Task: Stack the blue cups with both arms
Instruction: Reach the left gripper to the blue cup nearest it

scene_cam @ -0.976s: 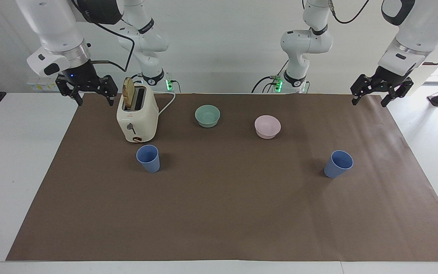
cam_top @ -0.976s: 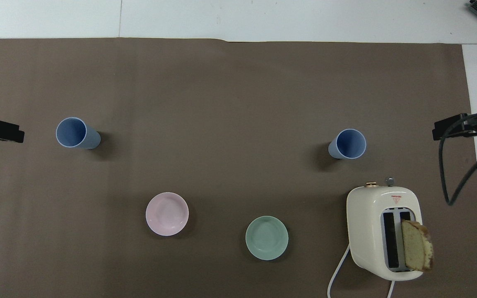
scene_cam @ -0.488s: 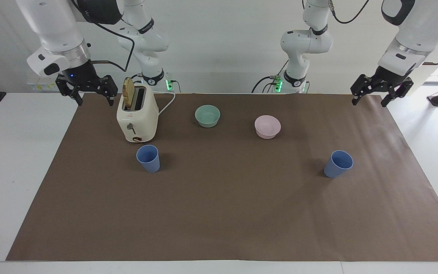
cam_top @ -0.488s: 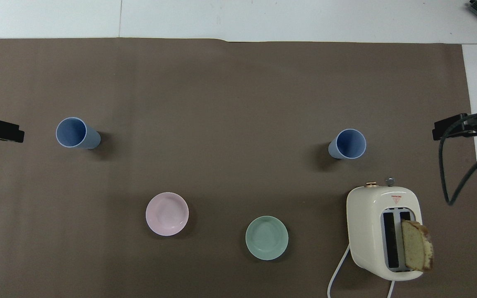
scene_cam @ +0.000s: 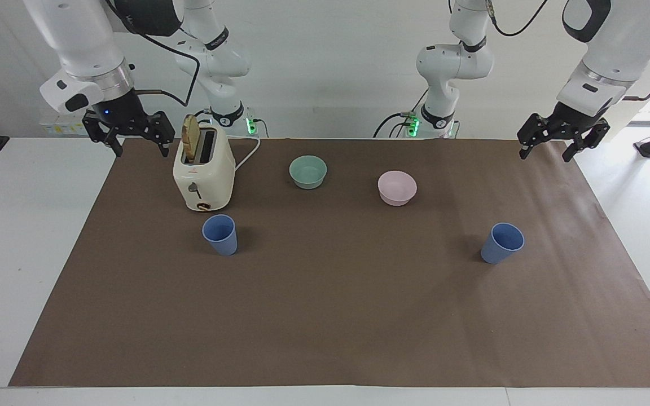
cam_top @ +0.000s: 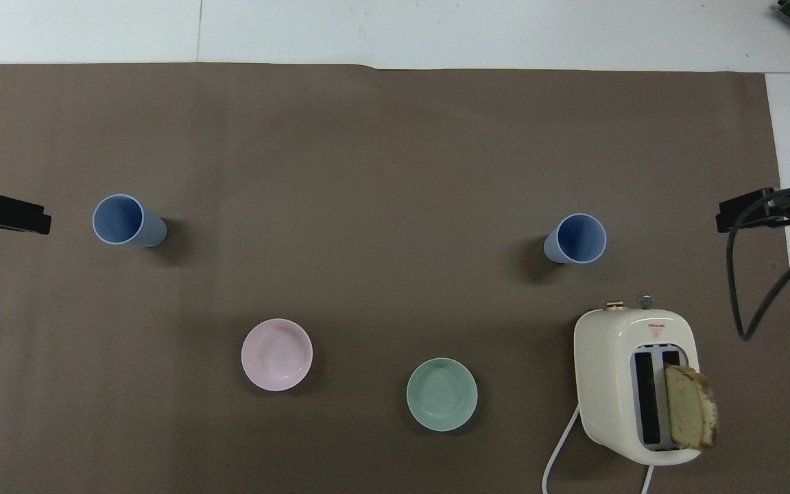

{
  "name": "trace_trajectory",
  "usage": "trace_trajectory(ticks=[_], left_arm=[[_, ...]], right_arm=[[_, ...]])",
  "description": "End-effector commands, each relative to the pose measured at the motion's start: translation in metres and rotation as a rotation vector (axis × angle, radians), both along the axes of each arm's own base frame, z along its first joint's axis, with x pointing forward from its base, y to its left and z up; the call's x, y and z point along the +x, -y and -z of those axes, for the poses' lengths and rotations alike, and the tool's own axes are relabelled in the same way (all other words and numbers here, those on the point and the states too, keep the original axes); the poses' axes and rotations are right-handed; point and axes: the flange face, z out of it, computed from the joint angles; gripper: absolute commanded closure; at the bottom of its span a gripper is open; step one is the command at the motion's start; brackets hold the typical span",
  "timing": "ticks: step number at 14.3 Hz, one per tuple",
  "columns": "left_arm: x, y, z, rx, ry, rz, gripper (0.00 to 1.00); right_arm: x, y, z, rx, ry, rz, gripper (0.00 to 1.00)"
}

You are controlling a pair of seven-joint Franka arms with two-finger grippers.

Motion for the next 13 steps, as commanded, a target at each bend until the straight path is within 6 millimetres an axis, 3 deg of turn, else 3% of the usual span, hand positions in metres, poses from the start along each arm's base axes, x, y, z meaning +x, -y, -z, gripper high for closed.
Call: trace_trajectory(ticks=[1, 8, 13], left_arm=[[0.0, -0.004, 0.024, -0.01, 0.016, 0.004, 0.0], [0.008, -0.031, 0.082, -0.005, 0.036, 0.015, 0.0], [0.023, -0.03, 0.124, -0.009, 0.053, 0.008, 0.0]], right_arm=[[-0.001, 0.001, -0.003, 0.014, 0.008, 0.017, 0.0], [-0.001, 0.001, -0.003, 0.014, 0.008, 0.017, 0.0], [-0.001, 0.001, -0.003, 0.014, 0.008, 0.017, 0.0]])
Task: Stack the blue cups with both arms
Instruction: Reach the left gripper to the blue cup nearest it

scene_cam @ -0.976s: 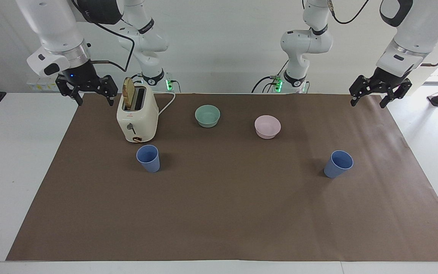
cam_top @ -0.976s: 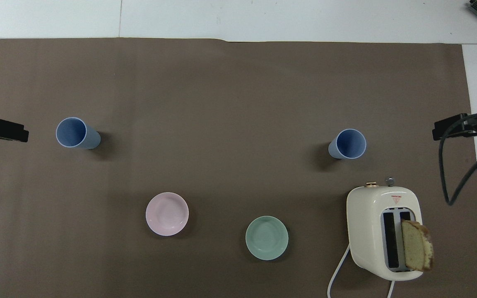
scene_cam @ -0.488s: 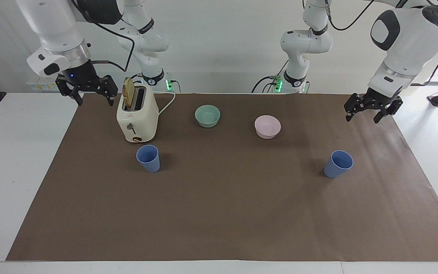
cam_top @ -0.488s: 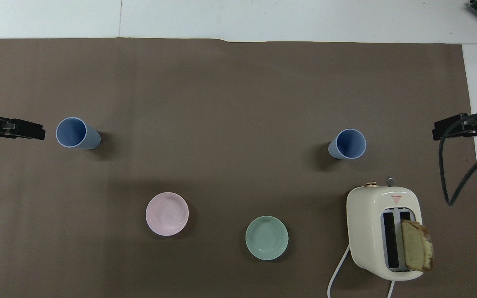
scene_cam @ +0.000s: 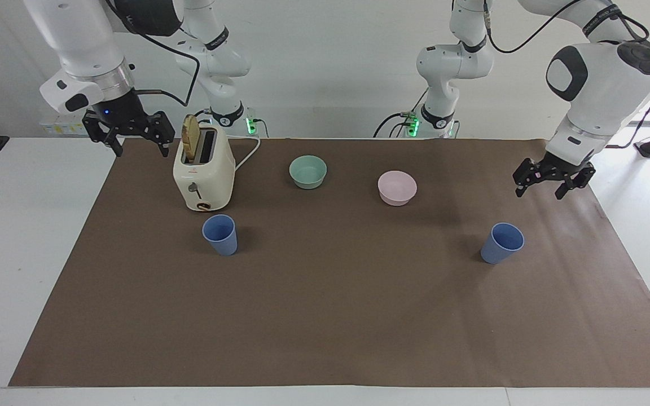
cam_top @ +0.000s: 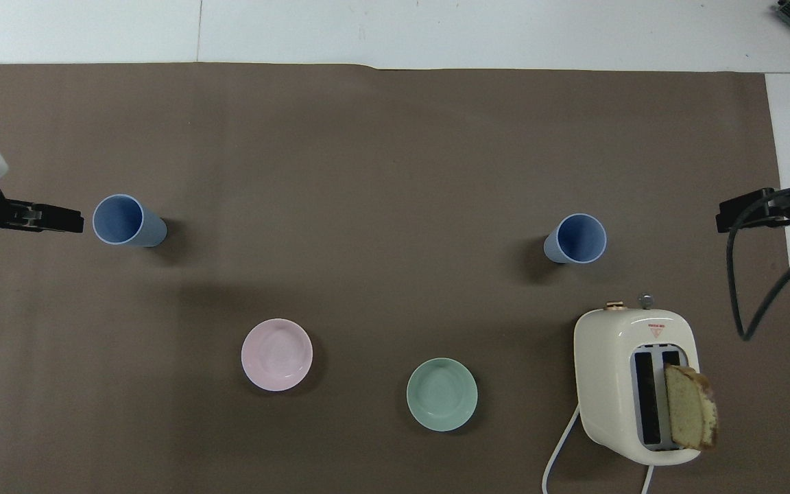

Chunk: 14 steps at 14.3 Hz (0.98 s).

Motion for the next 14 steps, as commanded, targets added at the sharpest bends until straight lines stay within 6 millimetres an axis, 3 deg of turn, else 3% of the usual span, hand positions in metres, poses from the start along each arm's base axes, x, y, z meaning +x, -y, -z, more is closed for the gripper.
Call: trace_trajectory(ticks=[1, 5, 12, 14], left_arm=[[0.008, 0.0, 0.023, -0.018, 0.016, 0.004, 0.0], [0.029, 0.0, 0.069, -0.011, 0.021, 0.001, 0.0], [0.032, -0.017, 0.124, -0.025, 0.033, -0.002, 0.0], [0.028, -0.019, 0.131, -0.026, 0.028, -0.007, 0.0]], right_arm=[[-0.001, 0.001, -0.003, 0.014, 0.008, 0.017, 0.0], [-0.001, 0.001, -0.003, 0.014, 0.008, 0.017, 0.0], [-0.001, 0.001, -0.003, 0.014, 0.008, 0.017, 0.0], [-0.001, 0.001, -0.003, 0.014, 0.008, 0.017, 0.0]])
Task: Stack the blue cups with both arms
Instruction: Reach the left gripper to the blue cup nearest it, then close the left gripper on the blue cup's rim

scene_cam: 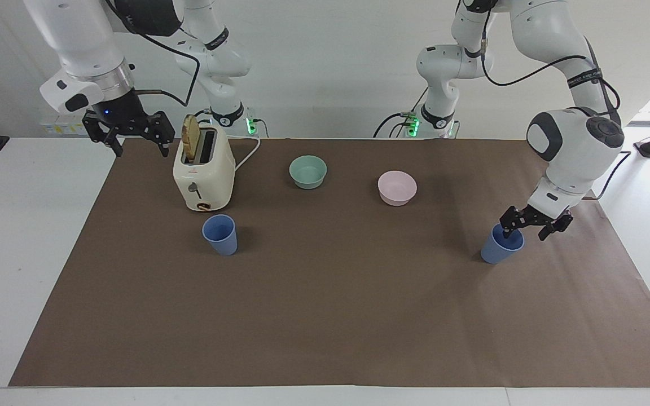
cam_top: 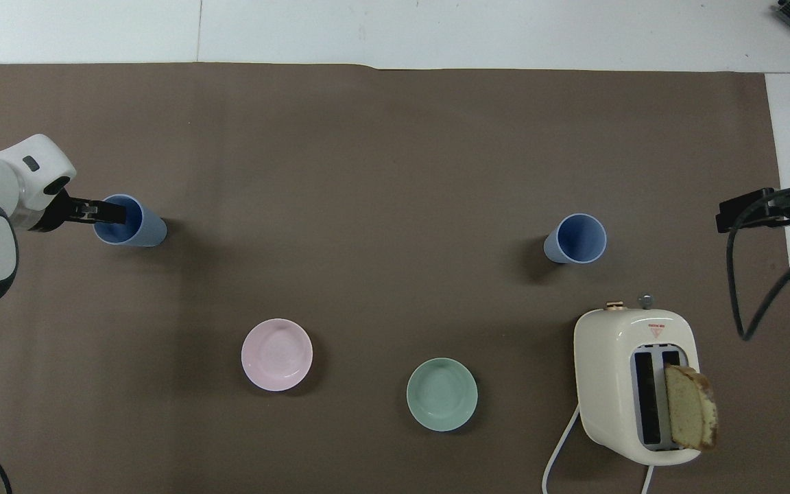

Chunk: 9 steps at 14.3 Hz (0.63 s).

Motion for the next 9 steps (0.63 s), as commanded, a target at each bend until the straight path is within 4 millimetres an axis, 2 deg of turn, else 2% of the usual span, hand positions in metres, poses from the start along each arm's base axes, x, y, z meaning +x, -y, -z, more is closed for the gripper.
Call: trace_trajectory(ticks=[1, 4, 7, 9], left_arm=[[-0.0067, -0.0066, 0.0087, -0.013, 0.013, 0.002, 0.1], [-0.0065, -0.0056, 0.0087, -0.017, 0.017, -0.001, 0.58], [-0.0072, -0.0009, 0.0094, -0.019, 0.005, 0.003, 0.97], [-0.007, 0.0011, 0.0088, -0.02, 0.0, 0.004, 1.0]], right_arm=[[-0.0014, 0.0006, -0.0035, 0.014, 0.008, 0.019, 0.0], [-0.0014, 0.0006, -0.0035, 0.014, 0.008, 0.017, 0.0], [-0.0014, 0.0006, -0.0035, 0.014, 0.008, 0.017, 0.0], [-0.0014, 0.0006, -0.0035, 0.014, 0.008, 0.019, 0.0]])
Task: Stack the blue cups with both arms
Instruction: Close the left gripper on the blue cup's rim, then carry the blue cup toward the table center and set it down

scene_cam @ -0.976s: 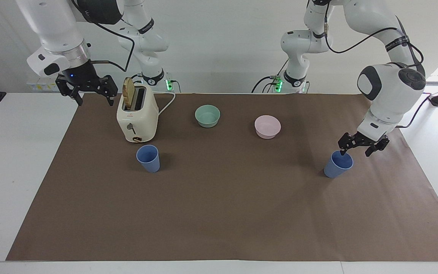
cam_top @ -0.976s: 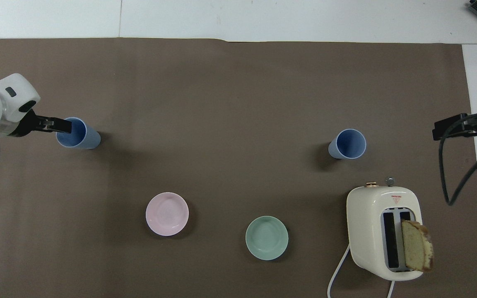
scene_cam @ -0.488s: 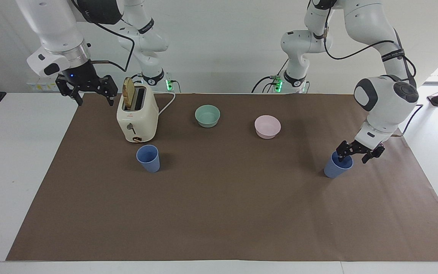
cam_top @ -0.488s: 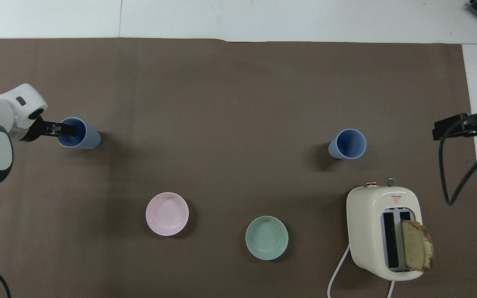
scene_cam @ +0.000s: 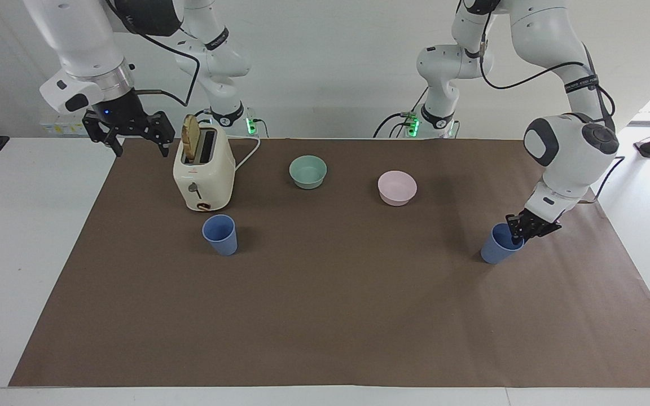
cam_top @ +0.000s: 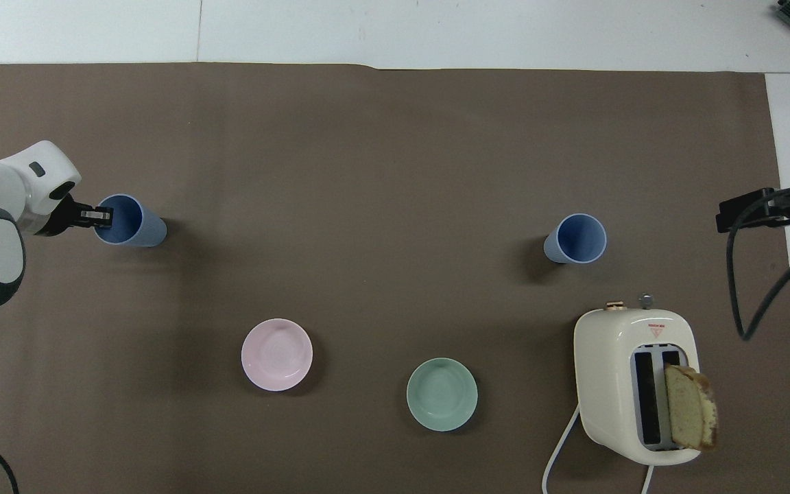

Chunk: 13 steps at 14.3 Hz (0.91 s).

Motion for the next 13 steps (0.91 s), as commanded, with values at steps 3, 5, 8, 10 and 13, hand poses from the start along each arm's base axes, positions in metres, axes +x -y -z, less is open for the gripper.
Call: trace_trajectory(ticks=[3, 5, 8, 10, 13], left_arm=[[-0.002, 0.01, -0.012, -0.007, 0.025, 0.024, 1.0], [-0.001, 0.021, -0.028, -0.01, 0.043, 0.039, 1.0], [-0.005, 0.066, -0.04, -0.025, 0.032, 0.024, 1.0], [-0.008, 0.109, -0.042, -0.04, 0.038, -0.014, 1.0], [-0.02, 0.17, -0.037, -0.058, 0.024, -0.065, 1.0]], right_arm=[[-0.001, 0.001, -0.003, 0.014, 0.008, 0.017, 0.0], [-0.001, 0.001, -0.003, 0.014, 0.008, 0.017, 0.0], [-0.001, 0.001, -0.003, 0.014, 0.008, 0.017, 0.0], [-0.001, 0.001, -0.003, 0.014, 0.008, 0.017, 0.0], [-0.001, 0.001, -0.003, 0.014, 0.008, 0.017, 0.0]])
